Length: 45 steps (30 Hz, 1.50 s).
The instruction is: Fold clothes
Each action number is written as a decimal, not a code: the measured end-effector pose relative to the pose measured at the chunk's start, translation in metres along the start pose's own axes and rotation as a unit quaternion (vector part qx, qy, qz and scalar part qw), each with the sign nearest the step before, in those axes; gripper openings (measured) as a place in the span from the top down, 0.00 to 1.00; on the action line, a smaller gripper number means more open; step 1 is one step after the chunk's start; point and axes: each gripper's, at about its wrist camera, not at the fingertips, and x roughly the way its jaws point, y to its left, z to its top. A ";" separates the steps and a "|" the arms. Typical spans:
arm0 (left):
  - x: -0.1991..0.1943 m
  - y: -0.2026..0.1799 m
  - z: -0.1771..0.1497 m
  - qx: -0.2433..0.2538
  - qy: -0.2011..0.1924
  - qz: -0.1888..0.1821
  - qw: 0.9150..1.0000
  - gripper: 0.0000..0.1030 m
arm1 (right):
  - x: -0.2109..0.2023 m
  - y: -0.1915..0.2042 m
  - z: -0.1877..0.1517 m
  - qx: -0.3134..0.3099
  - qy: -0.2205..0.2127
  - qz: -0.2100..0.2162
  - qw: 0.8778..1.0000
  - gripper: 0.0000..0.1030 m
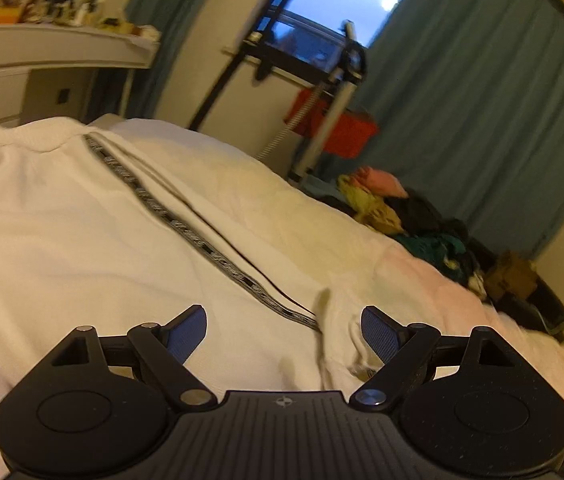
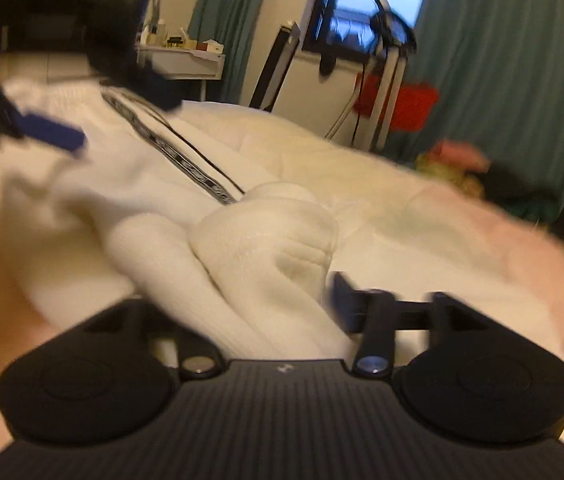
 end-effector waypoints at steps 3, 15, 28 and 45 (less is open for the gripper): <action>0.000 -0.006 -0.005 0.011 0.008 -0.015 1.000 0.16 | -0.024 -0.023 0.003 0.082 0.030 0.062 0.994 0.19; -0.001 -0.035 -0.025 0.098 0.019 -0.069 0.993 0.20 | -0.040 -0.118 0.017 0.326 0.007 0.096 0.941 0.19; 0.031 -0.070 -0.058 0.222 0.049 -0.130 0.965 0.27 | 0.086 -0.138 0.053 0.341 0.067 0.146 0.926 0.37; 0.064 -0.051 -0.053 0.108 0.176 -0.158 0.966 0.79 | 0.089 -0.131 0.069 0.301 0.003 0.124 0.945 0.92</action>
